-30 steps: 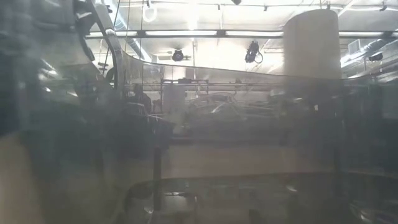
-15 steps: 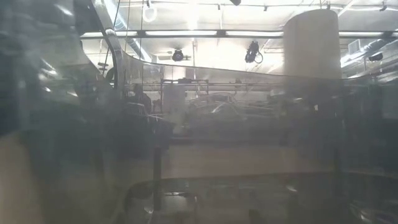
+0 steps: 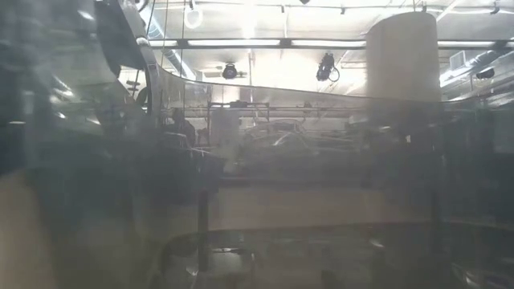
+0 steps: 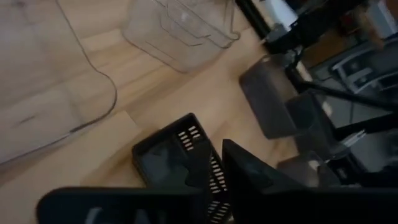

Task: Stack baskets by color
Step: Stack the left transparent bin on the top of the transparent bin

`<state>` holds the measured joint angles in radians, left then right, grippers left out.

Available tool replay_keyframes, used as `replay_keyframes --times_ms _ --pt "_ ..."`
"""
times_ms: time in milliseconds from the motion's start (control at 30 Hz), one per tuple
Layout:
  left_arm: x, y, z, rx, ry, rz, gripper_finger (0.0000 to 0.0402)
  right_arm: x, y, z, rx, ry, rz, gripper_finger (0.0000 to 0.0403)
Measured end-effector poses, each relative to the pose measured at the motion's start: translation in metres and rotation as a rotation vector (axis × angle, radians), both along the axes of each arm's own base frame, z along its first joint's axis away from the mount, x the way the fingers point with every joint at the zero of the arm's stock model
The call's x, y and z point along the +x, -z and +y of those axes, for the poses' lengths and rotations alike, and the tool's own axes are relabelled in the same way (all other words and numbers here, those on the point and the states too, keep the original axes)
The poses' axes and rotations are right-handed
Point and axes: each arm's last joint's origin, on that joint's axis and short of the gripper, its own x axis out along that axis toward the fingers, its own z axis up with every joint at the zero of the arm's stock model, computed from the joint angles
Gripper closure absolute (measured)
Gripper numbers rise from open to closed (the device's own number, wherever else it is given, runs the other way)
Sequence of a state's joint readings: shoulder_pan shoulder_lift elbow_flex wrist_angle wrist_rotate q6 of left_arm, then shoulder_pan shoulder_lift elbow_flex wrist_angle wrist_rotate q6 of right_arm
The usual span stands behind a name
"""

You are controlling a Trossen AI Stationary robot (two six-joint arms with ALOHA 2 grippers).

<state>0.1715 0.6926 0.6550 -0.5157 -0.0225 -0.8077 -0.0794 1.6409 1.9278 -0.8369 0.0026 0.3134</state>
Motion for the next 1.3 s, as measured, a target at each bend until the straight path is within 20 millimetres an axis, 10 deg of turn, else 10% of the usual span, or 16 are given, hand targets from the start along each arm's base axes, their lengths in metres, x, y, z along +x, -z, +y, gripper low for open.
replay_keyframes --times_ms 567,1300 --pt "0.046 -0.024 0.043 0.157 0.242 0.506 0.0249 0.001 0.001 0.020 0.044 -0.036 0.006 0.0184" --pt "0.085 0.033 0.073 0.471 0.932 1.095 0.0241 0.032 0.029 0.078 0.008 -0.147 0.048 0.0184"
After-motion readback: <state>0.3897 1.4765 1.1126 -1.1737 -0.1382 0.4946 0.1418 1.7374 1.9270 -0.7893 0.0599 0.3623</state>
